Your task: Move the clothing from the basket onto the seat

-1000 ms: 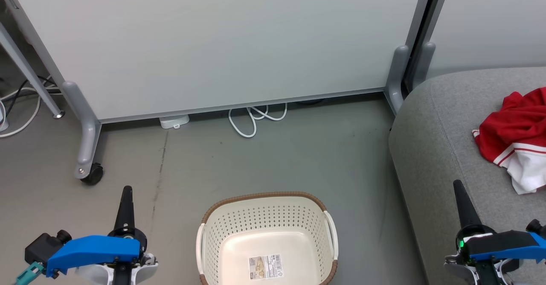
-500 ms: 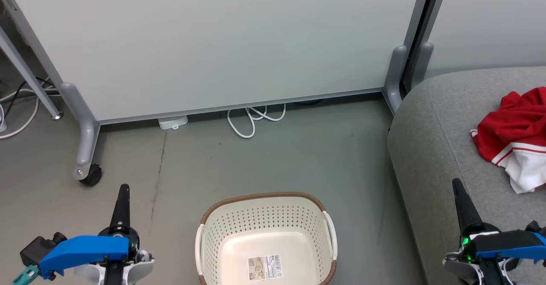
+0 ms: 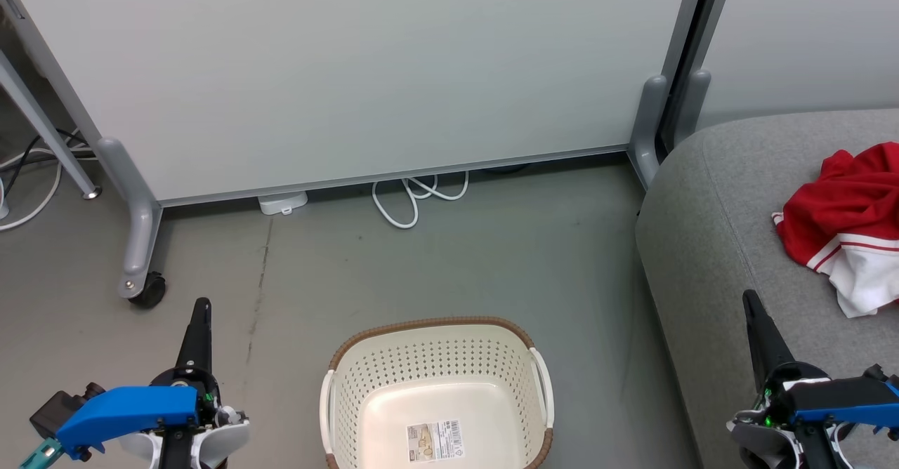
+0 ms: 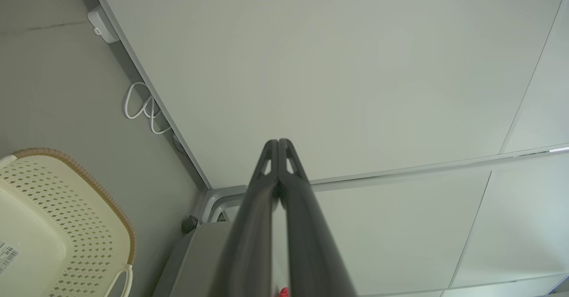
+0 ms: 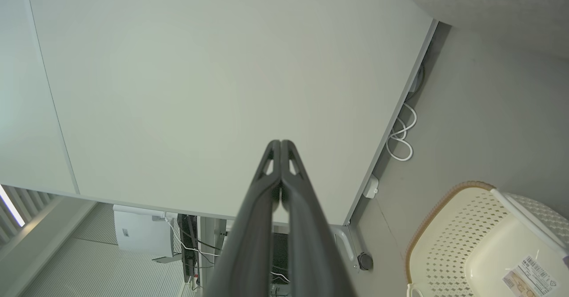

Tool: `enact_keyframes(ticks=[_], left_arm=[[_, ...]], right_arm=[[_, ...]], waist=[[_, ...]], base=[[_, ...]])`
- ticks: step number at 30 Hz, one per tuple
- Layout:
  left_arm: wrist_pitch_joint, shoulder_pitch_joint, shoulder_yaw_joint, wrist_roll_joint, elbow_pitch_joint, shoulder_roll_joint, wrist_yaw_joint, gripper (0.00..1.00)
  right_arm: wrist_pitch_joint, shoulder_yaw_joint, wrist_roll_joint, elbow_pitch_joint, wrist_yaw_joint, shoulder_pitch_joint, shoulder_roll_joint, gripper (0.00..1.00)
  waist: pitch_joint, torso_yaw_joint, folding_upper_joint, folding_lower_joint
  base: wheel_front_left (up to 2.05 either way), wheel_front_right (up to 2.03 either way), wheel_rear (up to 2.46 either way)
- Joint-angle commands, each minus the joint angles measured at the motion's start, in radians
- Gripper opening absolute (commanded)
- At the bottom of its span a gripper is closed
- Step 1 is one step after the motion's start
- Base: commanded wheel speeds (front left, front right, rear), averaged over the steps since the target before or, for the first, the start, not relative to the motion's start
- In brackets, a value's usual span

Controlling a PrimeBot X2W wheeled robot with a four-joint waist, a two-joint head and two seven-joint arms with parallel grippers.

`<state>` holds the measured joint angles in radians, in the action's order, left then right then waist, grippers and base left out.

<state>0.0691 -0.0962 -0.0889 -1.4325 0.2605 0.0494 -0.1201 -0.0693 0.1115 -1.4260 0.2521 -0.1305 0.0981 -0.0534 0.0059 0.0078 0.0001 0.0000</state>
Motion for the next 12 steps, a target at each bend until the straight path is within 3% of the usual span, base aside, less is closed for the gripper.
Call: enact_keyframes(ticks=[1, 12], left_arm=[[0.007, -0.017, -0.008, -0.021, -0.009, 0.001, -0.007, 0.00], [0.028, -0.017, -0.018, -0.102, -0.013, 0.001, -0.010, 0.00]], right_arm=[[-0.007, 0.002, -0.025, -0.007, 0.000, 0.013, 0.002, 0.00], [-0.027, 0.003, -0.107, -0.008, 0.000, 0.015, 0.003, 0.00]], waist=[[0.000, 0.000, -0.0001, 0.0000], [-0.001, -0.004, -0.0001, 0.0000]], base=[[0.00, 0.00, 0.00], [0.00, 0.00, 0.00]])
